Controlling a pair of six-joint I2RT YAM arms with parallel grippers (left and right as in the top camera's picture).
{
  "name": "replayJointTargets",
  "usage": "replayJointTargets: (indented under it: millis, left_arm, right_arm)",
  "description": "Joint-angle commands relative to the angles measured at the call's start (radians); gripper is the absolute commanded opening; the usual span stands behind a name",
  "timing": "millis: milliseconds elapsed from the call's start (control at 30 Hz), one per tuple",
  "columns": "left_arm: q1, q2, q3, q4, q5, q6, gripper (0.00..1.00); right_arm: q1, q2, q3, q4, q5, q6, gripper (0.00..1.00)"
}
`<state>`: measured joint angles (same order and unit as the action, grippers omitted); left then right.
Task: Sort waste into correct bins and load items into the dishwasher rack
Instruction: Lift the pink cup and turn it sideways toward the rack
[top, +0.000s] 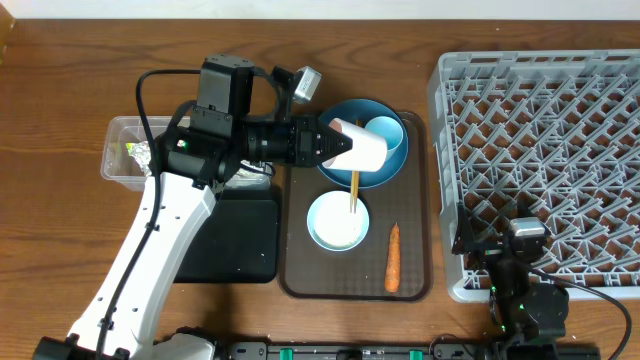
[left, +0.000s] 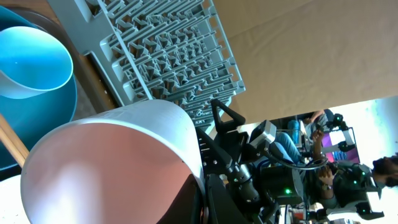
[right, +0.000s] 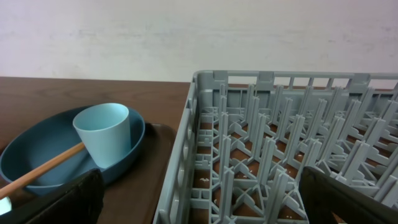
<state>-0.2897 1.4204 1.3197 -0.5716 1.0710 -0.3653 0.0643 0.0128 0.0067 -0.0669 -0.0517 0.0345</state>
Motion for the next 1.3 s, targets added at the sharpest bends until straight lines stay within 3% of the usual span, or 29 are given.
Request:
replayJointTargets:
  millis: [0,1267]
  left_arm:
    - [0.002,0.011,-0.003,0.005,0.021,0.014,0.07]
    - [-0.085,0.010,-0.003,-0.002,0.021,0.017,0.06]
  right_arm:
    - [0.029,0.001,-0.001,-0.004,0.003,0.010,0.99]
    - [0.029,0.000,-0.001,-0.004,0.003,0.010,0.99]
